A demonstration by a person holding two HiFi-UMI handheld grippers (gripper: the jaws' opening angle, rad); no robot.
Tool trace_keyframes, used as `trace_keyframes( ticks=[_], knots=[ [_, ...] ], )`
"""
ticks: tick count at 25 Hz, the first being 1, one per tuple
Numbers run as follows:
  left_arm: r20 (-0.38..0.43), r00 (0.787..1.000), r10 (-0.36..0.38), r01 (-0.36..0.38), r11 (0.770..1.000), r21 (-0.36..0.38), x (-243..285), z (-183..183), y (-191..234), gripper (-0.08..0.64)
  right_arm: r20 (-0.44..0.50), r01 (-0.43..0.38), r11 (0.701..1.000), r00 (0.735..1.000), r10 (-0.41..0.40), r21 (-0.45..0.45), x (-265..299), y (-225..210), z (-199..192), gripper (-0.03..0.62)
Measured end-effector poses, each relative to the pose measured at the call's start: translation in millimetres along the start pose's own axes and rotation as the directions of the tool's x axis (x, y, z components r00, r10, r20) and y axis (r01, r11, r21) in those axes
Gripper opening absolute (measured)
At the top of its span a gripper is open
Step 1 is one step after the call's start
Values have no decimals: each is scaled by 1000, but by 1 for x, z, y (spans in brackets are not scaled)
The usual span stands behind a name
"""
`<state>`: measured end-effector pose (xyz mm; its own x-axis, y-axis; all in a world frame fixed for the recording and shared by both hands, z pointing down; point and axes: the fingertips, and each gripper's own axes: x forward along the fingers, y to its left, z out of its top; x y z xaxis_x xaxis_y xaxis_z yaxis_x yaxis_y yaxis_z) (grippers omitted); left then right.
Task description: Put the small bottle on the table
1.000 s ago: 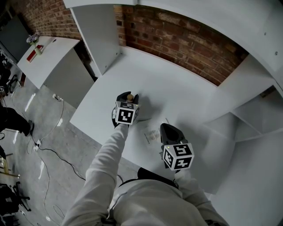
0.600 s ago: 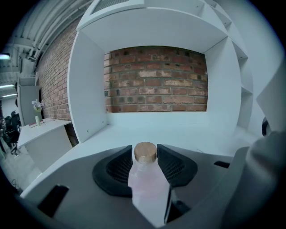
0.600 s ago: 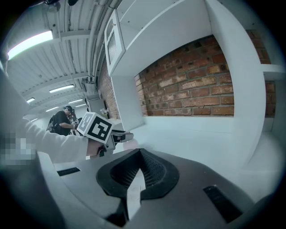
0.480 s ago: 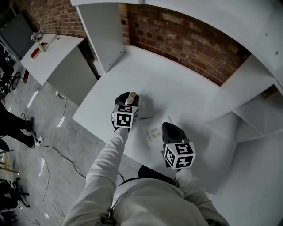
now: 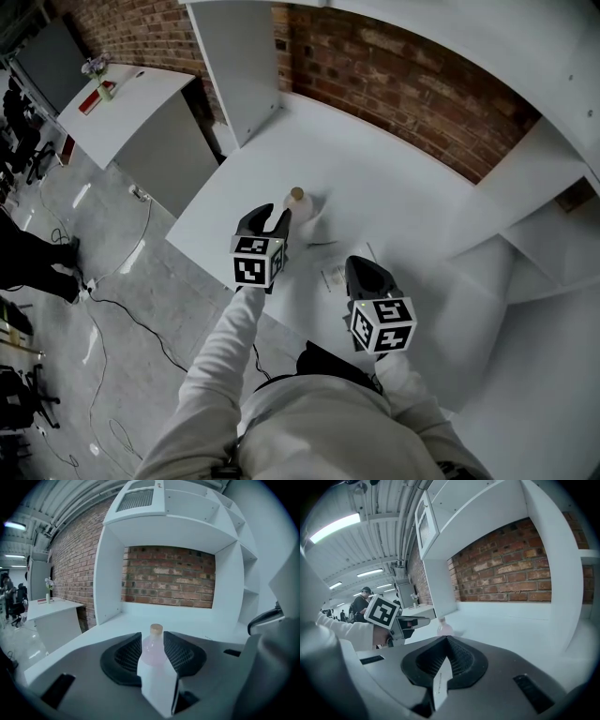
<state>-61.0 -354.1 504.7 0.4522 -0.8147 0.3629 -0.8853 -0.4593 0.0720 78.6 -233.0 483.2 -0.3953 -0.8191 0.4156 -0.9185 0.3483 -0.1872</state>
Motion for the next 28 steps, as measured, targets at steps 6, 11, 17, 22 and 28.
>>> trace_keyframes(
  ticks=[6,11,17,22,28],
  knots=[
    [10,1000,-5,5,1000,17,-34,-2,-2,98,2,-11,1000,1000,11,-5,-1,9,-2,28],
    [23,1000,-4,3,1000,6,-64,-8,-3,59,10,-12,1000,1000,12,-13,-4,12,0,28],
    [34,999,24,-23,999,-42,-96,-22,0,39,16,-19,999,1000,19,-27,-8,18,0,28],
    [38,998,44,-41,997,-70,-121,-29,2,33,20,-28,999,999,29,-42,-12,25,1,28],
    [50,996,68,-64,994,-90,-146,-33,6,29,20,-43,998,999,44,-50,-16,37,-3,28]
  ],
)
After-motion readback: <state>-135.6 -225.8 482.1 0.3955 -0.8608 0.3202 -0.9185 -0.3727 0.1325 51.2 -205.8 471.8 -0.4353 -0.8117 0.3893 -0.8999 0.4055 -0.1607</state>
